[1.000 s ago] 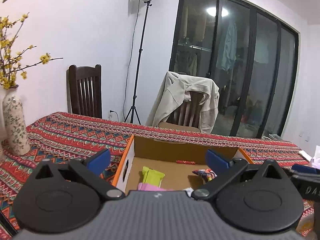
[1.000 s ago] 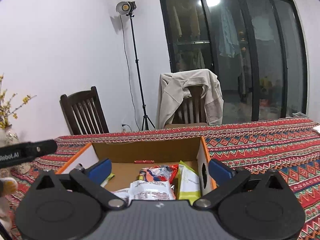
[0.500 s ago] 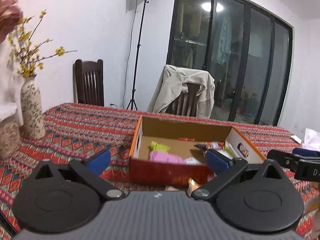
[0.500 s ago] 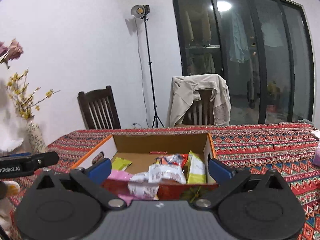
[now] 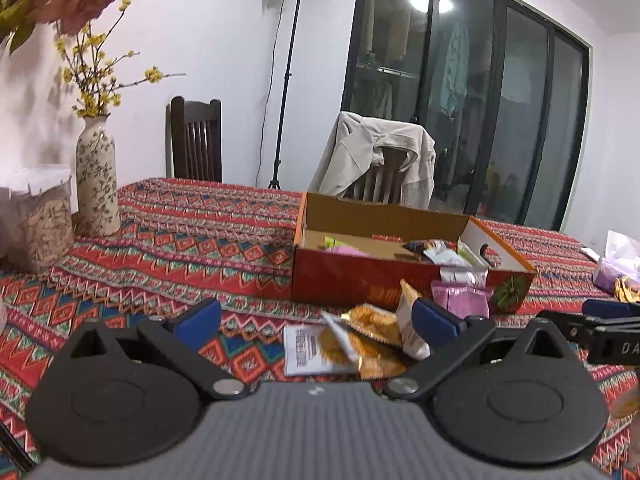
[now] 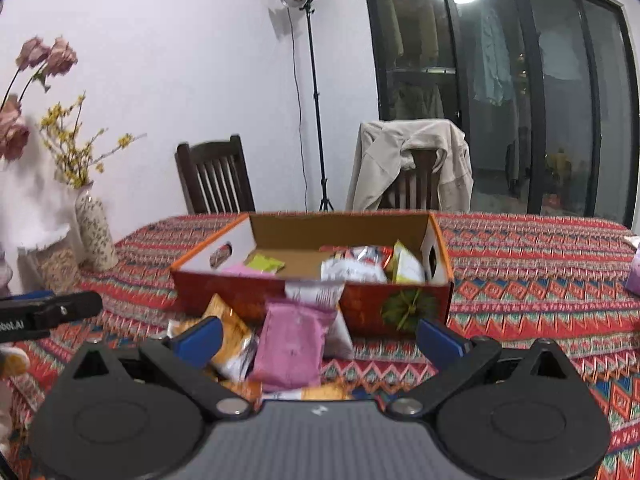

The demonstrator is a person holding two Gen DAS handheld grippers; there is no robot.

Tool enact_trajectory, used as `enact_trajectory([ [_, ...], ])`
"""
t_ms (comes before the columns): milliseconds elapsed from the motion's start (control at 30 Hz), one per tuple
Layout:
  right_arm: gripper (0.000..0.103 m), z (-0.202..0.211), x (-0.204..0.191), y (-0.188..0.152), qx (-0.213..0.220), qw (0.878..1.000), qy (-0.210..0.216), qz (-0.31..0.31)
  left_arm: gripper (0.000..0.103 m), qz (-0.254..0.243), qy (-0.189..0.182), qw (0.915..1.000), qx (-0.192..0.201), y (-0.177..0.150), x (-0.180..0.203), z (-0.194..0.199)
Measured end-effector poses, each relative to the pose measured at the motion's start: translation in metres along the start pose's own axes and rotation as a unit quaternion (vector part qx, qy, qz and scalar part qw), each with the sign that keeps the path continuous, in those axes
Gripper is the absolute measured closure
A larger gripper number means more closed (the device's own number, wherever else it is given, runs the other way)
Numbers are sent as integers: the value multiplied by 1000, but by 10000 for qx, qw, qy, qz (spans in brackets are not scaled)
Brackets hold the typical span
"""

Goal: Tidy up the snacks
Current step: 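Move both tools back toward the snack pile, then grasp a pink packet from the pile with the right tool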

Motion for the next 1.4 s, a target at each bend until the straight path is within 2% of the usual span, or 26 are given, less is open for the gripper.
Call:
enact_trajectory([
  [200,0,-6,-13,-29,-378,9992,108,12,0,38,3,9998,-169,-18,-9,2],
  [500,0,-22,-47,-60,-882,9949,483,118,0,91,-11,9994,-321,-37,-20,7],
  [767,1,-46,-54,-73,-1177,9921,436,-29,0,202,12,9992,-357,-42,-31,10],
  [933,13,-48,-54,-75,-1186,9916,502,-78,0,268,10,9988,-405,-44,-36,8],
  [1033,23,-45,-57,-75,-1149,9920,519,21,0,267,-4,9988,-418,-45,-35,8],
  [1067,29,-44,-58,-75,-1137,9921,534,43,0,264,-8,9988,-418,-45,-34,9],
  [1400,36,-18,-61,-64,-702,9953,595,295,0,171,1,9987,-477,-46,-26,6],
])
Point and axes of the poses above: each gripper's, at about its wrist camera, not at the fingertips, and z roughly against the way its jaws point, x to its right, y to its top, the point moved 8 cm from there along -z, roughly the way its jaws point, and after that the axes turned 8 degrees about y, right-handed, at the moved point
